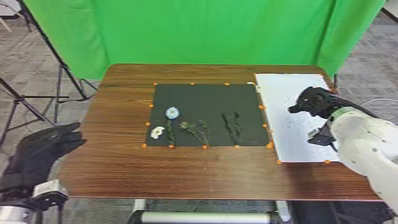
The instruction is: Arrange flowers
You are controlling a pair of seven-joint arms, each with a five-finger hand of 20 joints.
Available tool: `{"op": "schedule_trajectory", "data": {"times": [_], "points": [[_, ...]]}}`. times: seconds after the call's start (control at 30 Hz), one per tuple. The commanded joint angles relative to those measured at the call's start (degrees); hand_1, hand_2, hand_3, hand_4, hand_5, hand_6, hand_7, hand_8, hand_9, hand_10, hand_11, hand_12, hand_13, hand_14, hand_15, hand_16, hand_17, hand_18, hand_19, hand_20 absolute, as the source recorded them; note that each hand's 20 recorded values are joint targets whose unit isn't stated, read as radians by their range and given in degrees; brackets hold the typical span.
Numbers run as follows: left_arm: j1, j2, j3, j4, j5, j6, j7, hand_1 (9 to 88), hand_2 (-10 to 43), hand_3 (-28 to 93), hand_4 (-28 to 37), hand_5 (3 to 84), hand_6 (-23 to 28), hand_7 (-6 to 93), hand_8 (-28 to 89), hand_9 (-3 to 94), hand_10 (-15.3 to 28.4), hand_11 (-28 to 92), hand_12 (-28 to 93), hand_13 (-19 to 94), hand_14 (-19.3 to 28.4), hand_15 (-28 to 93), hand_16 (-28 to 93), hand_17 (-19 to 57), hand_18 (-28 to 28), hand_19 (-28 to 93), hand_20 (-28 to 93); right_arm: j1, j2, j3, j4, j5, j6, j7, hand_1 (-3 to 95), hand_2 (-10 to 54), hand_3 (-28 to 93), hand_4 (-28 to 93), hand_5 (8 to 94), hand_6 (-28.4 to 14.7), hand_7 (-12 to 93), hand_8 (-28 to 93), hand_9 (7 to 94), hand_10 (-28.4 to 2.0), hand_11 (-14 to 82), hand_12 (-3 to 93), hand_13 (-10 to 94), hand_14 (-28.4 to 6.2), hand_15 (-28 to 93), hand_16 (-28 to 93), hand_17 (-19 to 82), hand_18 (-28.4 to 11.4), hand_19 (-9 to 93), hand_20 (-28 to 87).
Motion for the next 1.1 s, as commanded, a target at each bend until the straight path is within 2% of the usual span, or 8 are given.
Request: {"op": "schedule_trajectory", "data": {"times": [0.03,0.13,0.17,0.47,0.53,0.6,0.67,1.1], "points": [[-1.1,1.23,-0.12,0.68,0.56,-2.22,-1.45,27.9,5.5,81,-11.2,49.3,14.7,15.1,-9,42.3,22.6,41,11,33,28.4,64,-13,-7.6,22.2,59,19,-1.3,1.0,2.7,4.5,-4.4,2.1,3.7,23.2,0.1,82,-28,50.0,-8.8,18,-12,49.6,-21.4,33.8,18.0,40,-19.6,76,11,13,-25.3,73,26],[-2.2,1.34,-0.38,1.02,1.49,-4.07,-3.07,27.9,5.5,81,-11.2,49.4,14.7,15.0,-9,42.4,22.6,41,11,33,28.4,64,-13,-7.6,22.2,59,19,-1.2,1.5,3.0,5.3,-5.0,1.9,4.5,23.4,-0.1,83,-28,50.0,-8.7,18,-12,49.8,-21.1,33.6,18.1,41,-19.1,76,12,14,-25.3,73,26],[-2.2,1.64,-0.23,0.99,1.37,-3.73,-2.79,27.9,5.5,81,-11.2,49.5,14.6,14.9,-9,42.4,22.6,40,11,33,28.4,64,-13,-7.6,22.2,59,19,-0.9,1.5,3.0,5.7,-6.1,1.6,4.2,23.6,-0.2,83,-28,50.0,-8.7,18,-12,49.9,-21.0,33.6,18.0,41,-19.0,76,12,14,-25.3,73,26],[-3.4,1.91,-0.28,1.93,1.65,-5.77,-4.14,27.6,5.3,81,-11.2,49.4,14.6,14.4,-8,42.4,22.5,39,11,32,28.4,63,-13,-7.9,22.1,58,19,-3.3,1.9,5.1,7.3,-8.1,0.4,6.3,24.0,-1.3,83,-28,50.2,-8.4,18,-12,49.2,-20.6,31.5,18.0,46,-16.2,77,14,17,-24.7,75,27],[-3.8,2.61,0.07,2.55,-1.04,-6.26,-3.23,27.6,5.2,81,-11.2,49.3,14.4,14.3,-8,42.4,22.5,39,11,32,28.4,63,-13,-7.9,22.1,58,19,-3.3,1.8,5.1,7.5,-8.1,0.2,7.1,24.2,-1.5,83,-28,50.4,-8.4,18,-12,49.3,-20.7,31.2,18.0,47,-16.1,77,14,17,-24.7,75,27],[-3.9,3.03,-0.01,3.09,-2.41,-7.28,-2.71,27.6,5.2,81,-11.2,49.3,14.4,14.1,-8,42.3,22.4,39,11,32,28.4,63,-13,-8.0,22.1,58,20,-3.8,1.5,5.7,7.8,-8.4,-0.8,7.1,24.3,-1.6,83,-28,50.5,-8.3,18,-12,49.2,-20.7,31.0,18.1,47,-16.1,77,15,17,-24.8,75,27],[-4.0,3.63,0.25,3.42,-3.65,-7.11,-1.98,27.6,5.2,81,-11.2,49.3,14.4,14.0,-8,42.3,22.4,39,11,31,28.4,63,-13,-8.0,22.1,58,20,-4.0,1.4,5.7,8.0,-8.4,-0.4,7.4,24.3,-1.7,83,-28,50.6,-8.3,18,-12,49.3,-20.8,30.8,18.1,47,-16.1,77,15,17,-24.8,75,27],[-5.1,3.1,0.55,4.01,-3.12,-8.28,-3.1,27.7,4.9,81,-11.0,49.4,14.4,13.6,-8,42.5,22.5,38,11,32,28.4,63,-12,-7.9,22.2,58,20,-0.8,0.1,2.1,9.9,-9.6,-0.5,7.5,25.1,-1.9,83,-28,52.1,-7.9,18,-12,51.8,-20.1,30.3,17.9,48,-15.4,77,16,17,-24.7,75,26]]}}
